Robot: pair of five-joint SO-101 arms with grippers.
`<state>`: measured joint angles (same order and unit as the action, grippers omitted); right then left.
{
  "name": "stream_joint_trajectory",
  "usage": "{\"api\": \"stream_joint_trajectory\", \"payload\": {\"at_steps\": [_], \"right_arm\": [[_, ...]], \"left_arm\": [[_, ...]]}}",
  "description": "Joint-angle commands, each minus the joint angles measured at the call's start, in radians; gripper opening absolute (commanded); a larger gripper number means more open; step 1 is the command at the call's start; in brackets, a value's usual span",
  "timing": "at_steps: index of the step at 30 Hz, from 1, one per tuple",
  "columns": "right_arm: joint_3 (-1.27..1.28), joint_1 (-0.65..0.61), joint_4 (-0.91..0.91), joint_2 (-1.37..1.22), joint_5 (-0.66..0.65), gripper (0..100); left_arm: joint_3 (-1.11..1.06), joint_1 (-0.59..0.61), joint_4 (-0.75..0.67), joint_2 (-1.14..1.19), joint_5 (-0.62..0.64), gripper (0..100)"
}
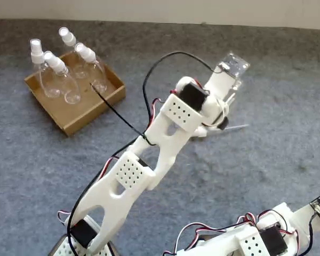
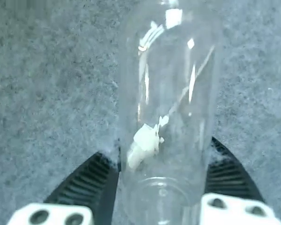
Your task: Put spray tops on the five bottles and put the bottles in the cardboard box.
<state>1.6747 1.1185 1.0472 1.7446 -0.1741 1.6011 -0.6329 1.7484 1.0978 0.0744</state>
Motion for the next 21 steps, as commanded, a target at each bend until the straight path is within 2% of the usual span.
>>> {"api": "stream_joint_trajectory", "payload": {"at_steps": [1, 7, 15, 18, 21], "right_arm": [[0.142, -0.016, 0.004, 0.007, -0.009, 0.9], [0.142, -0.108, 0.004, 0.007, -0.009, 0.9], [0.142, -0.117, 0.004, 0.007, -0.009, 0.9], [0.142, -0.117, 0.004, 0.007, -0.009, 0.9], [0.142, -0.117, 0.004, 0.007, -0.009, 0.9]], "left_arm": [[0.059, 0.005, 0.014, -0.048, -0.051, 14], [0.059, 0.018, 0.015, -0.171, -0.051, 12], [0.058, 0.051, 0.018, -0.335, -0.084, 12], [-0.004, 0.074, 0.018, -0.41, -0.147, 12], [-0.131, 0.101, 0.018, -0.515, -0.152, 12]]}}
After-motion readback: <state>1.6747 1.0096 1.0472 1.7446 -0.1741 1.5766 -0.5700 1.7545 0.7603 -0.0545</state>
